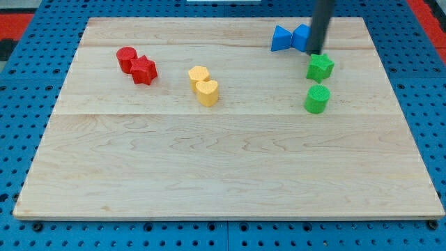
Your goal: Move the green star to the top left of green circle
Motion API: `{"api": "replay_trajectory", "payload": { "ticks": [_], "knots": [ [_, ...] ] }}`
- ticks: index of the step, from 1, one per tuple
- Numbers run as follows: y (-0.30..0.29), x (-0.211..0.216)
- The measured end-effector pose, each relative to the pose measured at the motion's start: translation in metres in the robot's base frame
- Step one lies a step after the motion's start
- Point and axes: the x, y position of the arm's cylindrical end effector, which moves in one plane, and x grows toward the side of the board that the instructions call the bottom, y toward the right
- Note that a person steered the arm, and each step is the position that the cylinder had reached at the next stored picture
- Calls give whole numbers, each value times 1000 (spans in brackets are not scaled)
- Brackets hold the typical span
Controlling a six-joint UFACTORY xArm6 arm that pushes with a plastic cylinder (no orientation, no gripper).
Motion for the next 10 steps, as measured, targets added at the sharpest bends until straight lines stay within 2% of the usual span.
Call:
{"api": "replay_trajectory", "payload": {
  "ticks": [2,3,4,5,6,8,9,10],
  "knots": [
    [-5,30],
    [-44,43],
    [-54,61],
    [-52,18],
    [-103,27],
    [-26,80],
    [-27,72],
    [-80,24]
  ]
}}
